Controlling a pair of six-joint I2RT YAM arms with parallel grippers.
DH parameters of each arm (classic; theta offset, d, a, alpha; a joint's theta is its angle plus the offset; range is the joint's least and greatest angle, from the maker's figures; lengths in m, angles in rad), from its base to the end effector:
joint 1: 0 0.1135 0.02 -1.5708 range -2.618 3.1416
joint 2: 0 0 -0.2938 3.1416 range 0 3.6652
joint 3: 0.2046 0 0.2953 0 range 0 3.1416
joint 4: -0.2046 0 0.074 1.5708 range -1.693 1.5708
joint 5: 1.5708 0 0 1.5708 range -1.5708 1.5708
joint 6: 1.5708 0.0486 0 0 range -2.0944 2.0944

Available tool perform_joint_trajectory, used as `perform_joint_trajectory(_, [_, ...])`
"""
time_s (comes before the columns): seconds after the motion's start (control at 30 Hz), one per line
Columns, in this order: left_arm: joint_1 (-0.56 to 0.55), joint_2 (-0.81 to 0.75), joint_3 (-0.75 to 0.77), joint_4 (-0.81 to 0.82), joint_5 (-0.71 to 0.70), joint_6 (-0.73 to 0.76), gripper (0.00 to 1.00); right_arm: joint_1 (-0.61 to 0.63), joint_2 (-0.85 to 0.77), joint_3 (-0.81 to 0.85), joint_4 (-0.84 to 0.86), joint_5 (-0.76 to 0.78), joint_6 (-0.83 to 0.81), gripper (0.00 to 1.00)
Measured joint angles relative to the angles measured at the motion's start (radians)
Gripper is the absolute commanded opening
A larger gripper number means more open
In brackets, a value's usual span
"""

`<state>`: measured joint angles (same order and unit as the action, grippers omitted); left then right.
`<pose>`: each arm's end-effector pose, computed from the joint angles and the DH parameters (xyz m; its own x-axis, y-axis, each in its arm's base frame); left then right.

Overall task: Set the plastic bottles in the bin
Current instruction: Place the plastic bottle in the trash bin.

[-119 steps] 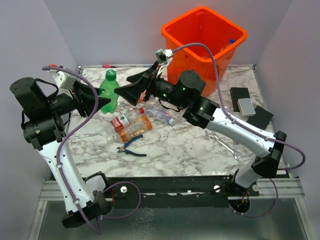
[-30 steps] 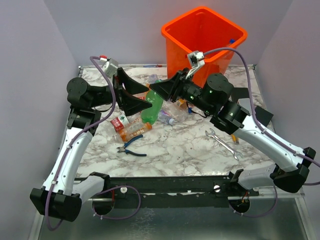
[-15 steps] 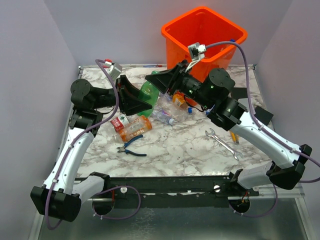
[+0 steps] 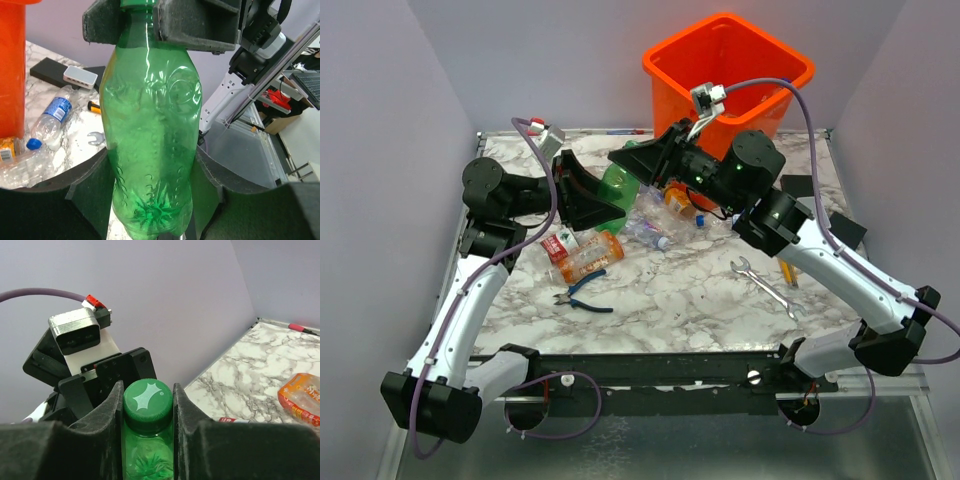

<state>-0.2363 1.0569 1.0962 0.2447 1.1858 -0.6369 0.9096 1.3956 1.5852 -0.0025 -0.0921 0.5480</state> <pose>0.2332 -0.1025 0.4665 -0.3477 -0.1460 -0.9262 0.9281 0.0871 -0.3621 0.2186 0.2882 0.5390 -0.3409 0.4067 -0.8476 -0.7777 0.3846 0.4973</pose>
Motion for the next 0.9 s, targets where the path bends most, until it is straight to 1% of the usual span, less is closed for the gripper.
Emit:
perform_joint_trajectory(0.03, [0.000,0.000,0.000,-0.002,-0.004,-0.008,0.50,-0.004,0.002,0.002,-0.006,0.001,-0.013,0.01])
perform_joint_trajectory(0.07, [0.001,0.000,0.000,-0.008,-0.003,-0.016,0.69,-0.006,0.003,0.002,-0.010,0.003,-0.020,0.00])
perform_joint_trajectory(0.1, [0.001,0.002,0.000,-0.010,-0.004,-0.015,0.85,-0.006,0.003,0.003,-0.012,0.003,-0.021,0.00])
perform_joint_trajectory(0.13, [0.000,0.003,0.000,-0.010,-0.005,-0.011,0.97,-0.005,0.003,0.007,-0.020,0.008,-0.023,0.00])
perform_joint_trajectory(0.2, [0.000,0.002,0.000,-0.003,-0.014,0.005,0.99,-0.003,0.006,0.036,-0.060,0.033,-0.031,0.00])
perform_joint_trajectory(0.27, [0.004,0.000,-0.001,-0.027,-0.038,0.041,0.99,0.000,0.024,0.109,-0.127,0.093,-0.064,0.00])
perform_joint_trajectory(0.37, [0.012,-0.006,0.009,-0.159,-0.112,0.167,0.99,-0.013,0.058,0.267,-0.213,0.222,-0.127,0.00])
perform_joint_trajectory(0.43, [0.014,-0.008,0.026,-0.303,-0.227,0.294,0.99,-0.079,0.069,0.359,-0.248,0.289,-0.150,0.00])
perform_joint_trajectory(0.5, [0.014,-0.012,0.031,-0.404,-0.337,0.387,0.99,-0.193,0.073,0.423,-0.261,0.357,-0.158,0.00])
perform_joint_trajectory(0.57, [0.014,-0.025,0.028,-0.497,-0.485,0.484,0.99,-0.306,0.080,0.455,-0.258,0.432,-0.170,0.00])
perform_joint_trajectory(0.63, [0.014,-0.060,-0.004,-0.555,-0.636,0.570,0.99,-0.379,0.095,0.459,-0.238,0.502,-0.195,0.00])
perform_joint_trajectory(0.77, [0.019,-0.175,-0.112,-0.620,-0.870,0.706,0.99,-0.433,0.176,0.458,-0.168,0.561,-0.261,0.00])
perform_joint_trajectory(0.83, [0.020,-0.212,-0.151,-0.636,-0.936,0.748,0.99,-0.446,0.245,0.473,-0.142,0.583,-0.304,0.00])
perform_joint_trajectory(0.9, [0.022,-0.242,-0.204,-0.636,-1.001,0.789,0.99,-0.455,0.341,0.531,-0.144,0.605,-0.342,0.00])
